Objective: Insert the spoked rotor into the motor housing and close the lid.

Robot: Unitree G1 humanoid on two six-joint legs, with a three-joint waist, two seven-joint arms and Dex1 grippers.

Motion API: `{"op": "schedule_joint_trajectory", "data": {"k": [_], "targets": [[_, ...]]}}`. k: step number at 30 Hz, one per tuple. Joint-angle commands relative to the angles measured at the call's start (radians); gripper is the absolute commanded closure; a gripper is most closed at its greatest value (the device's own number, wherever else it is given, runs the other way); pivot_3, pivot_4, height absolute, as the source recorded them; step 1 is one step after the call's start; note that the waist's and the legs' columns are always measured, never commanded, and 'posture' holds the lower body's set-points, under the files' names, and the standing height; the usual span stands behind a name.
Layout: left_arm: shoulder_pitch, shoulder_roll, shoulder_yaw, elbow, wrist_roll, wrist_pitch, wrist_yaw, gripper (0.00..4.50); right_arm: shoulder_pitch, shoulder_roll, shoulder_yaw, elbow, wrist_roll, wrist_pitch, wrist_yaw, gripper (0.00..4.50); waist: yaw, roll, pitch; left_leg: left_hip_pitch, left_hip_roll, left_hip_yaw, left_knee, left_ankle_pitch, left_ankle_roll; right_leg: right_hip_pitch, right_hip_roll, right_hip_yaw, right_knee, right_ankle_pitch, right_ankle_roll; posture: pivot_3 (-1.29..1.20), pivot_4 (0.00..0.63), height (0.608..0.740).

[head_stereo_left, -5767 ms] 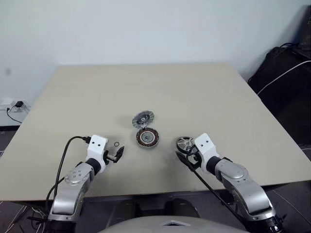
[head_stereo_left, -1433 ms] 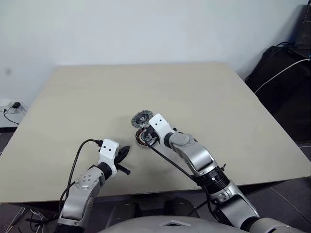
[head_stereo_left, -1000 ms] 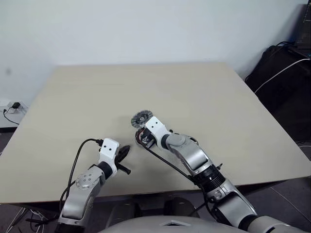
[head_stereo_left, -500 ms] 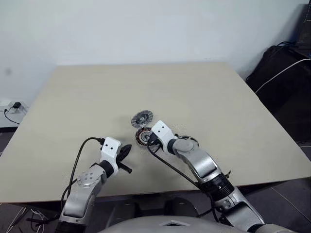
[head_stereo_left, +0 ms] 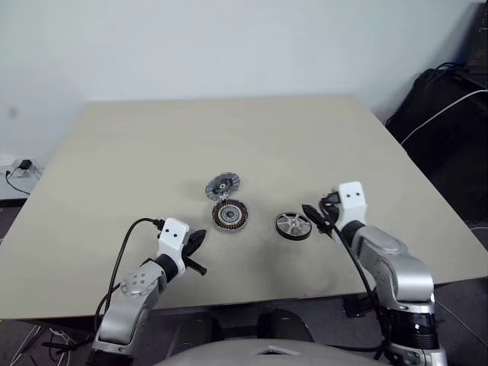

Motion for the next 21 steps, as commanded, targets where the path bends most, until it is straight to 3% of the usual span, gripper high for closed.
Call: {"op": "schedule_joint_trajectory", "data": {"k": [1,3,7,9,21], "targets": [[-0.029,0.006,0.001,-0.003,-0.010,-0.005,-0.016,4.50,-0.001,0.036,-0.077,-0.054,0.073,0.050,-0.034,0.67,-0.001,0.001,0.000,0.000,0.000,0.000,0.000,0.000,0.000,0.000,0.000,0.000,0.000,0.000,0.000,0.00,0.000,0.740],[-0.035,0.007,-0.001,0.000,-0.009,-0.003,-0.020,4.50,-0.021,0.109,-0.167,-0.053,0.138,0.140,-0.090,0.04,0.001,0.002,-0.001,0.000,0.000,0.000,0.000,0.001,-0.001,0.000,0.000,0.000,0.000,0.000,0.000,0.00,0.000,0.740],[-0.044,0.009,0.000,0.007,-0.009,0.000,-0.027,4.50,-0.126,0.276,-0.430,-0.012,0.326,0.362,-0.201,0.02,0.002,0.004,-0.002,0.000,0.001,-0.001,0.001,0.001,-0.001,0.000,0.000,0.000,0.001,0.003,0.001,0.00,0.000,0.740],[-0.046,0.010,0.000,0.011,-0.009,0.001,-0.028,4.50,-0.153,0.305,-0.488,0.002,0.362,0.414,-0.234,0.02,0.002,0.005,-0.002,0.000,0.000,-0.001,0.002,0.001,0.000,0.000,0.000,0.000,0.001,0.003,0.000,0.00,0.000,0.740],[-0.029,0.006,-0.005,0.002,-0.008,-0.001,-0.021,4.50,-0.196,0.367,-0.580,0.069,0.475,0.525,-0.312,0.02,-0.001,0.012,-0.007,0.000,0.000,0.000,0.002,0.000,0.001,0.000,0.001,0.001,0.001,0.003,0.001,0.00,0.000,0.740]]}}
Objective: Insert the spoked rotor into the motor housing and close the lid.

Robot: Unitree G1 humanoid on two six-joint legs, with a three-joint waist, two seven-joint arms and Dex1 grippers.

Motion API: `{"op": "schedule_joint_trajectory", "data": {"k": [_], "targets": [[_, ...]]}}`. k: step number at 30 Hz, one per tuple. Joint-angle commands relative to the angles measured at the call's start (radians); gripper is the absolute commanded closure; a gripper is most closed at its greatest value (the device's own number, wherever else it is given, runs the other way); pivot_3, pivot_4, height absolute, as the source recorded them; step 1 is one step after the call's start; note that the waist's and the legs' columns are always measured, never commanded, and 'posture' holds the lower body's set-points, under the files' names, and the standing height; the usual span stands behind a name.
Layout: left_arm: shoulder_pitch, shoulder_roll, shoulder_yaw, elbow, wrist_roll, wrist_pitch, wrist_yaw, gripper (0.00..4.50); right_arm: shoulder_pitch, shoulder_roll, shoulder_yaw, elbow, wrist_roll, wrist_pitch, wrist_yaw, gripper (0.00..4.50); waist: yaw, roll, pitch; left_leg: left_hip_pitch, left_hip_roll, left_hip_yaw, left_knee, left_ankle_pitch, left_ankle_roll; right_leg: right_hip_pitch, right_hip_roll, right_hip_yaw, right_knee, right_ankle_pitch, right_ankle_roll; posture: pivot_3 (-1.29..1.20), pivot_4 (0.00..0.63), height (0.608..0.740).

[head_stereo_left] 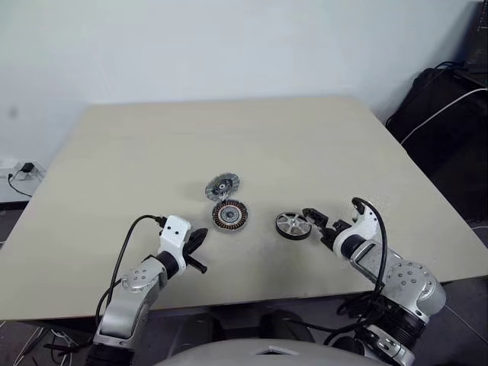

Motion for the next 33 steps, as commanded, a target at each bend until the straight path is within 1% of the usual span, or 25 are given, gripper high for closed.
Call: {"op": "schedule_joint_trajectory", "data": {"k": [1,11,14,24,25,30,33], "targets": [[-0.001,-0.003,-0.003,-0.024,-0.007,-0.007,-0.001,4.50,-0.030,0.010,-0.025,0.011,0.059,0.036,-0.008,0.02,0.000,0.001,-0.001,0.000,0.000,0.000,0.000,0.000,0.000,0.000,0.000,0.000,0.000,0.000,0.000,0.00,0.000,0.740],[-0.011,-0.007,-0.001,-0.018,-0.004,-0.012,0.004,4.50,-0.042,0.036,-0.076,0.068,0.118,0.058,-0.046,0.02,0.000,0.002,-0.001,0.000,0.000,0.000,0.000,0.000,0.000,0.000,0.000,0.000,0.000,0.000,0.000,0.00,0.000,0.740],[-0.017,-0.007,-0.001,-0.019,-0.003,-0.010,0.005,4.50,-0.040,0.040,-0.089,0.077,0.132,0.052,-0.056,0.63,0.000,0.002,-0.001,0.000,0.000,0.000,0.000,0.000,0.000,0.000,0.000,0.000,0.000,0.000,0.000,0.00,0.000,0.740],[-0.024,-0.005,-0.004,-0.017,-0.001,-0.008,0.002,4.50,-0.004,0.035,-0.069,0.072,0.150,0.042,-0.083,3.90,0.000,0.002,-0.001,0.000,0.000,0.000,0.000,0.000,0.000,0.000,0.001,0.001,0.000,0.000,0.000,0.00,0.000,0.740],[-0.023,-0.004,-0.004,-0.018,-0.001,-0.008,0.002,4.50,-0.001,0.035,-0.065,0.070,0.149,0.042,-0.085,4.10,0.000,0.002,-0.002,0.000,0.000,0.000,0.000,0.000,0.000,0.000,0.001,0.001,0.000,0.000,0.000,0.00,0.000,0.740],[-0.022,-0.004,-0.003,-0.017,-0.001,-0.009,0.004,4.50,-0.001,0.047,-0.058,0.055,0.179,0.047,-0.096,4.10,-0.001,0.002,-0.002,0.000,0.000,0.000,0.000,0.000,0.000,0.000,0.001,0.001,0.000,0.000,0.000,0.00,0.000,0.740],[-0.019,-0.004,0.002,-0.022,-0.004,-0.010,0.005,4.50,-0.022,0.091,-0.062,0.020,0.259,0.052,-0.090,4.10,-0.001,0.003,-0.001,0.000,0.000,0.000,0.000,0.000,0.000,0.000,0.000,0.001,0.000,0.000,0.000,0.00,0.000,0.740]]}}
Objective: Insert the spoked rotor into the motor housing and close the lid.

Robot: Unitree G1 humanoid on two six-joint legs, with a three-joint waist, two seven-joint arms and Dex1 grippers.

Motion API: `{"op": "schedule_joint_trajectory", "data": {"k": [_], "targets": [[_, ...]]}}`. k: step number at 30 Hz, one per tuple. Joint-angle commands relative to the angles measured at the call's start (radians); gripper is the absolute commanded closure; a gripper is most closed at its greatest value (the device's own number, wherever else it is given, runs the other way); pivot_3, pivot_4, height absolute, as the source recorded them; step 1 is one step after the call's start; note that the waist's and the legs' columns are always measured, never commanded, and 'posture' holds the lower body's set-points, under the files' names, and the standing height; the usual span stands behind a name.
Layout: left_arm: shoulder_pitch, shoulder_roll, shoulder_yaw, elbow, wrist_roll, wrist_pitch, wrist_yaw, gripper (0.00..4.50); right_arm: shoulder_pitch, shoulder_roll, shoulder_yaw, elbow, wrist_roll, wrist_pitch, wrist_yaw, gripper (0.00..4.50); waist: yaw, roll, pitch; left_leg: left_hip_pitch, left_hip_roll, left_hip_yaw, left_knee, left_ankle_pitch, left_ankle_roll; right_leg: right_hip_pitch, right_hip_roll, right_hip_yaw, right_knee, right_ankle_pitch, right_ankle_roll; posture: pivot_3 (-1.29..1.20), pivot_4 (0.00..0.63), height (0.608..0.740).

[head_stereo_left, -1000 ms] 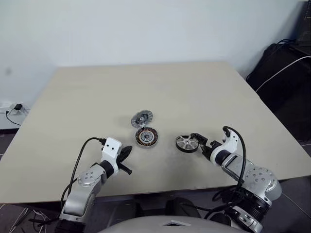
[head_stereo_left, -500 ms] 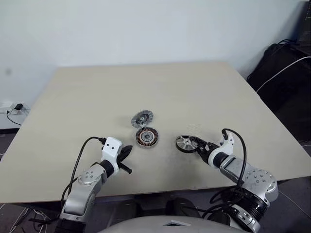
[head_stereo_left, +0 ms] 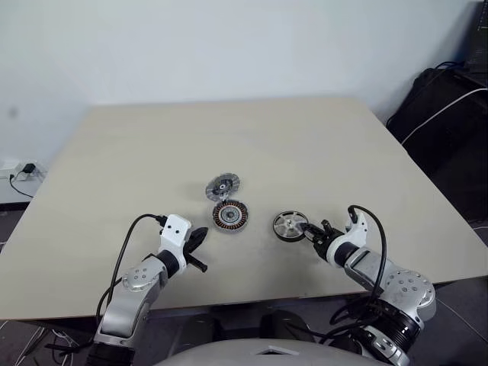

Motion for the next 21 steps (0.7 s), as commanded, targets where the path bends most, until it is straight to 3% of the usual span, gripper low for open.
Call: {"op": "schedule_joint_trajectory", "data": {"k": [1,7,12,21], "targets": [[-0.008,-0.002,0.004,-0.024,-0.005,-0.010,0.003,4.50,-0.039,0.070,0.010,-0.072,0.142,-0.003,0.014,4.10,0.000,0.000,0.000,0.000,0.000,0.000,0.000,0.000,0.000,0.000,0.000,0.000,0.000,0.000,0.000,0.00,0.000,0.740],[-0.002,-0.001,0.010,-0.031,-0.009,-0.009,0.005,4.50,-0.049,0.109,0.092,-0.073,0.312,-0.038,-0.025,4.10,-0.001,0.000,0.000,0.000,0.000,0.000,0.000,0.000,0.000,0.000,0.000,0.000,0.000,0.000,0.000,0.00,0.000,0.740],[0.006,-0.004,0.014,-0.038,-0.010,-0.010,0.012,4.50,-0.058,0.109,0.238,0.036,0.293,-0.099,-0.041,4.10,-0.002,0.000,0.000,0.000,0.000,0.000,0.000,0.000,0.000,0.000,0.000,0.000,0.000,0.000,0.000,0.00,0.000,0.740],[0.036,0.005,0.029,-0.069,-0.019,-0.009,0.027,4.50,-0.099,0.055,0.429,0.247,0.201,-0.219,0.059,4.10,-0.002,0.000,0.000,0.000,0.000,0.000,0.000,0.000,0.000,0.000,0.001,0.000,0.000,0.002,0.002,0.00,0.000,0.740]]}}
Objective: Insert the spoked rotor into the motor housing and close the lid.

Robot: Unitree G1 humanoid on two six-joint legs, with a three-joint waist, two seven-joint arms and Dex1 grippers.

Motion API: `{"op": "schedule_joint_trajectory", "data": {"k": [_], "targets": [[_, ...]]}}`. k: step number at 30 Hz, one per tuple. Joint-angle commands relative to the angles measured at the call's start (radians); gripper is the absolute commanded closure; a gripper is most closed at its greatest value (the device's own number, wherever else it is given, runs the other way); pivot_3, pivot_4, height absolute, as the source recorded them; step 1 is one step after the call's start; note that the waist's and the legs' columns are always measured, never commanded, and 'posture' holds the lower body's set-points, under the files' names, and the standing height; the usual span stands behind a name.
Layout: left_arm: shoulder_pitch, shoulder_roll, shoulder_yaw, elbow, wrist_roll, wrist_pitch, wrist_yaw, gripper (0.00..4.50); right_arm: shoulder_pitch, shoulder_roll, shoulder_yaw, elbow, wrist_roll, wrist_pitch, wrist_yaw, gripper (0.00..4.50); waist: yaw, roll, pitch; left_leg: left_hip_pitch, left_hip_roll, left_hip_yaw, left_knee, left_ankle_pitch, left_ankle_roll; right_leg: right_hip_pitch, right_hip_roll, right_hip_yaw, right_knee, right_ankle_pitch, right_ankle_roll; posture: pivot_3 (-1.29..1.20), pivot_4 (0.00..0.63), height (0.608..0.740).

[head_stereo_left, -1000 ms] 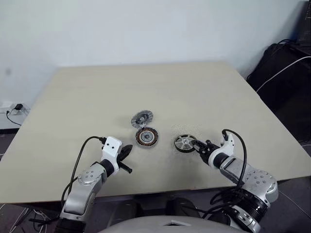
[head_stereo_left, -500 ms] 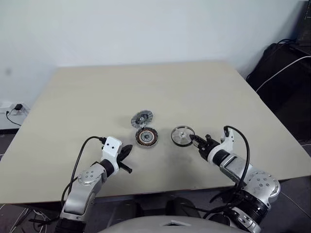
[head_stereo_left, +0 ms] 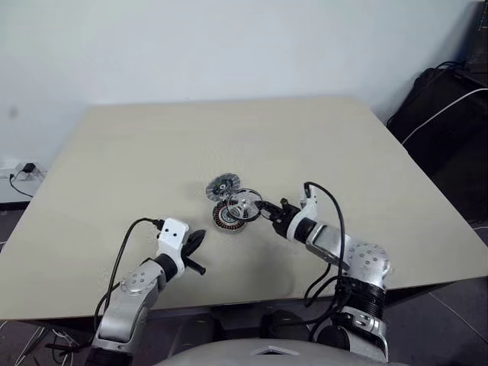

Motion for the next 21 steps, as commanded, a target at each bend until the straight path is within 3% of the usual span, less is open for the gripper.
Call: {"op": "schedule_joint_trajectory", "data": {"k": [1,21], "targets": [[0.003,0.004,0.021,-0.060,-0.011,-0.009,0.006,4.50,-0.016,0.051,0.077,0.050,-0.025,-0.060,0.055,4.10,-0.001,0.000,0.000,0.000,0.000,0.000,0.000,0.000,0.000,0.000,0.000,0.000,0.000,0.000,0.000,0.00,0.000,0.740],[0.017,0.007,0.026,-0.083,-0.012,0.008,0.005,4.50,-0.071,0.019,0.156,0.209,-0.112,-0.185,0.149,4.10,-0.001,0.000,0.000,0.000,0.000,0.000,0.000,0.000,0.000,0.000,0.000,0.000,0.000,0.001,0.001,0.00,0.000,0.740]]}}
